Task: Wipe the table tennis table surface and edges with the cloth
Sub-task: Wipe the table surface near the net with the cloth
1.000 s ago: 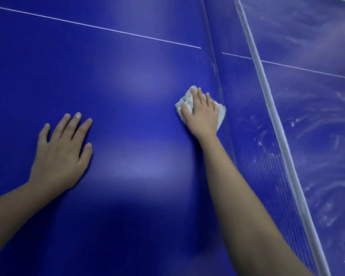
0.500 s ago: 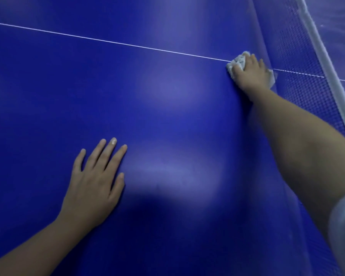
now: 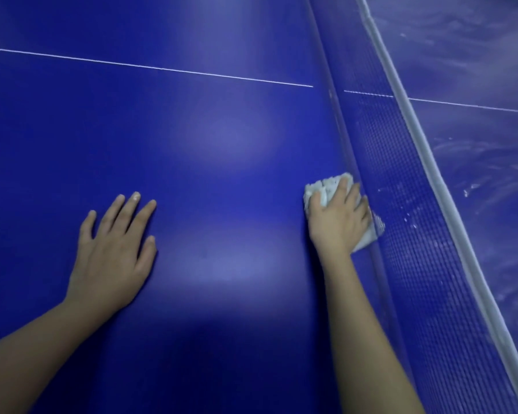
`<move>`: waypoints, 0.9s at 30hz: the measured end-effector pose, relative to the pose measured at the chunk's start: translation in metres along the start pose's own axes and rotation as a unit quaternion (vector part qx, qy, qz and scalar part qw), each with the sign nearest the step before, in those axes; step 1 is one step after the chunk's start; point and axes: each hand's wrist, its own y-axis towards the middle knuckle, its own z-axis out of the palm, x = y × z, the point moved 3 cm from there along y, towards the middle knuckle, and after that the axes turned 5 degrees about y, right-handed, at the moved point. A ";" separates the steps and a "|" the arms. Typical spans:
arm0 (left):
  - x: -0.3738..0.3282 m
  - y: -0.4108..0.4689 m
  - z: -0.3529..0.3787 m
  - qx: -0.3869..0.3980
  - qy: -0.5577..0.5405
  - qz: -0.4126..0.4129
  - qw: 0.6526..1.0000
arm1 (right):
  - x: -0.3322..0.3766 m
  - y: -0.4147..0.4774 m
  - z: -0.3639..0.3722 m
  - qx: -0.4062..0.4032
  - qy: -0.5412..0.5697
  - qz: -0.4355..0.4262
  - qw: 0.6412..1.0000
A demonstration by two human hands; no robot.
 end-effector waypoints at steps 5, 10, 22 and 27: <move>0.000 0.001 0.003 0.000 -0.010 0.001 1.000 | -0.058 -0.095 -0.025 0.024 -0.031 0.030 0.999; 0.000 0.001 0.005 -0.004 -0.008 0.006 1.000 | -0.106 -0.181 -0.048 0.041 -0.035 0.052 0.997; -0.013 -0.101 -0.005 0.032 -0.057 0.114 0.991 | -0.158 -0.343 -0.074 0.059 -0.019 0.114 0.992; -0.006 -0.200 -0.013 0.039 -0.081 0.162 0.983 | -0.133 -0.394 -0.072 0.094 -0.004 0.024 0.995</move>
